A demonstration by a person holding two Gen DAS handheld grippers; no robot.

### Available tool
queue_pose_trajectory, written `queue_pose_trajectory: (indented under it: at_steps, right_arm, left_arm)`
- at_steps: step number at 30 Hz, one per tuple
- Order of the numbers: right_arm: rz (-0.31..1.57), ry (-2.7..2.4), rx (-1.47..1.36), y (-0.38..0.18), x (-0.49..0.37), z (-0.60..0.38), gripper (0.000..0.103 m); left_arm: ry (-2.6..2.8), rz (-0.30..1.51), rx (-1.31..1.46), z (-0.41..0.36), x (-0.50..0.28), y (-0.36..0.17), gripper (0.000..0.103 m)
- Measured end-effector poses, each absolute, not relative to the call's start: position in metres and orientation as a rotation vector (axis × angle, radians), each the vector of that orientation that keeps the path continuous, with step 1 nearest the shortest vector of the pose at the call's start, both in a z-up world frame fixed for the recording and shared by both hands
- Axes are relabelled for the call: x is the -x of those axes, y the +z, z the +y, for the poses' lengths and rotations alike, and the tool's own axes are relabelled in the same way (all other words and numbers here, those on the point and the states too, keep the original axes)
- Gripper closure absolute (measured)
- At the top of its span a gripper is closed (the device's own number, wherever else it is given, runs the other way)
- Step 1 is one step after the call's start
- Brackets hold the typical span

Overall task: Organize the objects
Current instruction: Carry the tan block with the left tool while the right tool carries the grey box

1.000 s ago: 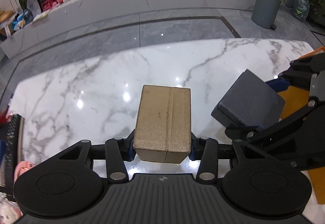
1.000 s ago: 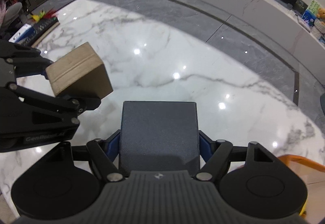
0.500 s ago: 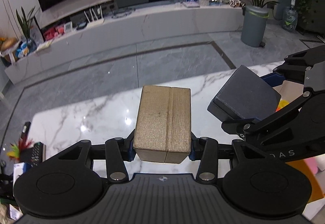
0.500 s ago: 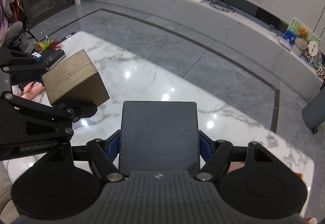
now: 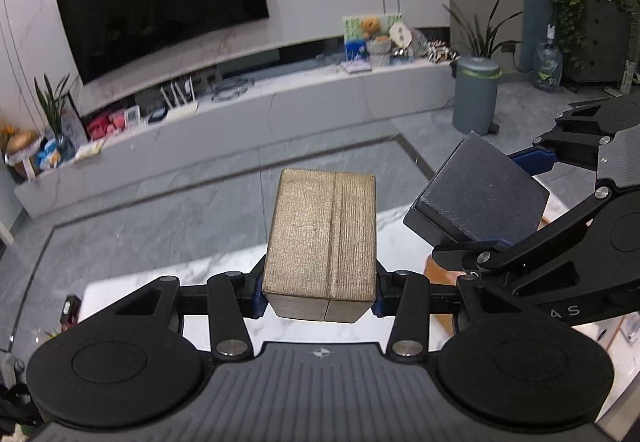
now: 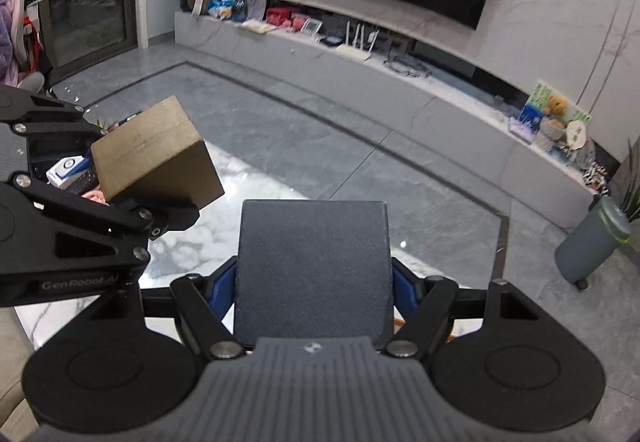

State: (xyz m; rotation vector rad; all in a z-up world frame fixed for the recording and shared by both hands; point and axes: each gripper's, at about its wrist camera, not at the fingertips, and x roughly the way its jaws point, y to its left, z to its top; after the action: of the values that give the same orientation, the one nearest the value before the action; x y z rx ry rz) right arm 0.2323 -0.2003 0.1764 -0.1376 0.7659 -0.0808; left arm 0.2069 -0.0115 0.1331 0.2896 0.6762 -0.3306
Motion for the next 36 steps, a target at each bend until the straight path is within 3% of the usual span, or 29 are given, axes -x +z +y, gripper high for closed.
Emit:
queue_pose_trajectory:
  at_steps: [22, 36]
  right_arm:
    - [0.654, -0.31, 0.195, 0.291, -0.071, -0.275, 0.027]
    - [0.742, -0.35, 0.191, 0.245, -0.056, -0.336, 0.027]
  left_arm:
    - [-0.543, 0.494, -0.297, -0.132, -0.16, 0.191, 0.051]
    - [-0.598, 0.585, -0.301, -0.182, -0.181, 0.137, 0.051]
